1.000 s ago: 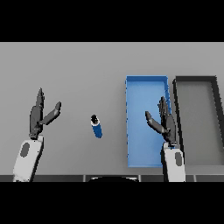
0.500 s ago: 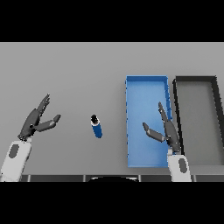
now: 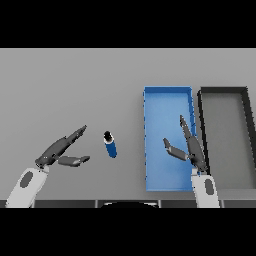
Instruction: Pick up the blue pipe and place it into the blue bin.
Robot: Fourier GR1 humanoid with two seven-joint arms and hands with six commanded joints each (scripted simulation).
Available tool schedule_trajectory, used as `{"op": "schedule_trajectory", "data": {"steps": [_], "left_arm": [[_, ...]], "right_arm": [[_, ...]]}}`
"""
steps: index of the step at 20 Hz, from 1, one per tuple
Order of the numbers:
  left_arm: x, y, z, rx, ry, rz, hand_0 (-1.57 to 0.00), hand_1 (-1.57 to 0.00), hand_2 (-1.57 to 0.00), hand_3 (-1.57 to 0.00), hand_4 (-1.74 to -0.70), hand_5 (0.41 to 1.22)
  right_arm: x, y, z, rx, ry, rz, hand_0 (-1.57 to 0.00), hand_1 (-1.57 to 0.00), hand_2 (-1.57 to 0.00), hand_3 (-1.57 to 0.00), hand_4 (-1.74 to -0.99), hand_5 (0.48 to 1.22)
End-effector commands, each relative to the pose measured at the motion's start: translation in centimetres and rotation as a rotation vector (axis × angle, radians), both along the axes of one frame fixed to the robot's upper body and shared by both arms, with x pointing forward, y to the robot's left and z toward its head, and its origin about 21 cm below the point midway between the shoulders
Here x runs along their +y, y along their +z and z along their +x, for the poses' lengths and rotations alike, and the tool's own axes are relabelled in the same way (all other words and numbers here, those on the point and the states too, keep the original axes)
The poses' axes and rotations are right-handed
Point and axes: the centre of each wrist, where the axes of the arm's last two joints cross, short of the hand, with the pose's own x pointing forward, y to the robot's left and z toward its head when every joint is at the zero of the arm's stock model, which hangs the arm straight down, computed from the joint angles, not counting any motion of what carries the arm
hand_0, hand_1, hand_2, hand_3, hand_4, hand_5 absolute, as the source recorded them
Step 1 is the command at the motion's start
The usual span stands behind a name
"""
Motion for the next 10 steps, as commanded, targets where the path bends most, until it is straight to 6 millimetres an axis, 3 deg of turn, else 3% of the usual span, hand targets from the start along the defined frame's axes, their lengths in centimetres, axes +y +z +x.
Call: {"op": "schedule_trajectory", "data": {"steps": [1,10], "left_arm": [[-1.3,-0.3,0.1,0.011,-0.024,0.009,0.00,0.00,0.00,0.00,-1.20,0.508],[-7.0,-3.2,0.3,-0.026,-0.061,-0.012,0.00,0.00,0.00,0.00,-1.22,0.499]], "right_arm": [[0.1,-0.1,0.0,0.003,0.000,0.004,0.00,0.00,0.00,0.00,-1.279,0.638],[-0.2,0.4,-0.5,0.012,-0.007,0.014,0.00,0.00,0.00,0.00,-1.306,0.651]]}}
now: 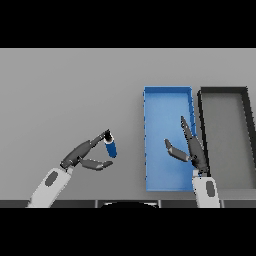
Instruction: Pick up the blue pipe and place it into the blue bin.
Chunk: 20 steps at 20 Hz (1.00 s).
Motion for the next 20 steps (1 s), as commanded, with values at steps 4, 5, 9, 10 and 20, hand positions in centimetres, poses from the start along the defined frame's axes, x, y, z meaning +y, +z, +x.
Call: {"op": "schedule_trajectory", "data": {"steps": [4,5,9,10,20], "left_arm": [[-1.9,-0.8,1.0,0.004,0.004,-0.035,0.00,0.00,0.00,0.00,-1.22,0.502],[-2.3,-1.0,1.2,0.006,-0.005,-0.040,0.00,0.00,0.00,0.00,-1.21,0.499],[-3.9,-2.2,2.1,-0.008,-0.012,-0.003,0.00,0.00,0.00,0.00,-1.16,0.491],[-4.4,-2.4,2.1,0.008,-0.028,-0.033,0.00,0.00,0.00,0.00,-1.18,0.500],[-7.1,-3.0,1.6,0.070,-0.033,-0.199,-1.07,-1.13,-1.18,-1.18,-1.59,1.060]], "right_arm": [[-0.1,-0.4,-0.3,0.001,-0.005,-0.009,0.00,0.00,0.00,0.00,-1.320,0.655],[0.0,-0.4,0.1,0.009,-0.008,-0.018,0.00,0.00,0.00,0.00,-1.318,0.657],[0.1,-0.1,-0.4,0.011,-0.008,-0.016,0.00,0.00,0.00,0.00,-1.323,0.665],[-0.2,-0.1,-0.5,0.010,-0.014,-0.027,0.00,0.00,0.00,0.00,-1.319,0.665],[-0.3,-0.3,-0.2,0.010,-0.024,-0.027,0.00,0.00,0.00,0.00,-1.310,0.665]]}}
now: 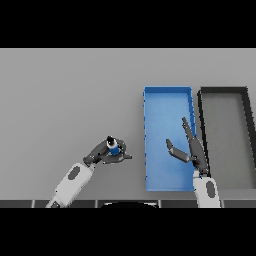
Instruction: Pick up the blue pipe and place it into the blue bin.
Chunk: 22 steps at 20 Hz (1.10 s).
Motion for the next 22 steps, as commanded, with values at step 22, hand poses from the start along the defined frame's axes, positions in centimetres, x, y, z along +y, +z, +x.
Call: {"op": "schedule_trajectory", "data": {"steps": [22], "left_arm": [[-4.0,8.3,-0.2,-0.165,-0.114,-0.101,-1.57,-1.57,-1.57,-1.44,-1.73,1.219]], "right_arm": [[-0.5,0.0,0.9,-0.019,0.037,-0.036,0.00,0.00,0.00,0.00,-1.269,0.688]]}}
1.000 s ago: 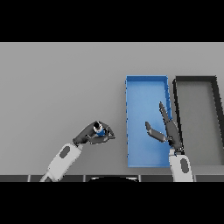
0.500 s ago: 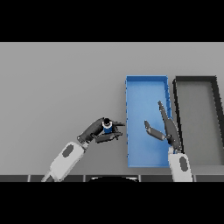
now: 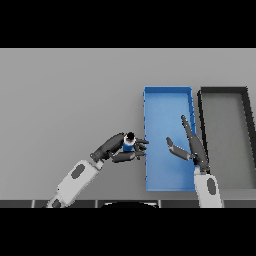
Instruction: Pick up the blue pipe and place it into the blue bin.
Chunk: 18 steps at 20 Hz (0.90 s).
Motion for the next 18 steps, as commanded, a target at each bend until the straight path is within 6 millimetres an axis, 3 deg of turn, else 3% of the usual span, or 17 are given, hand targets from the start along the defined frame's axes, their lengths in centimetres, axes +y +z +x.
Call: {"op": "schedule_trajectory", "data": {"steps": [1,8,12,18], "left_arm": [[-0.1,0.1,0.1,-0.002,0.000,0.006,-1.57,-1.57,-1.57,-1.44,-1.73,1.219],[-0.2,-0.3,0.4,0.000,0.004,0.013,-1.57,-1.57,-1.57,-1.44,-1.73,1.220],[0.4,-0.6,0.5,0.005,0.001,0.015,-1.57,-1.57,-1.57,-1.44,-1.73,1.221],[-0.1,0.0,0.5,-0.022,-0.003,0.023,-1.57,-1.57,-1.57,-1.44,-1.73,1.221]], "right_arm": [[-0.1,0.2,0.3,0.002,0.010,-0.001,0.00,0.00,0.00,0.00,-1.269,0.688],[-0.3,1.2,1.2,-0.022,0.094,0.063,0.00,0.00,0.00,0.00,-1.215,0.669],[-1.4,5.3,1.9,-0.042,0.289,0.230,0.00,0.00,0.00,0.00,-1.254,0.554],[0.7,12.0,3.2,-0.034,0.665,0.214,0.00,0.00,0.00,0.00,-1.335,0.507]]}}
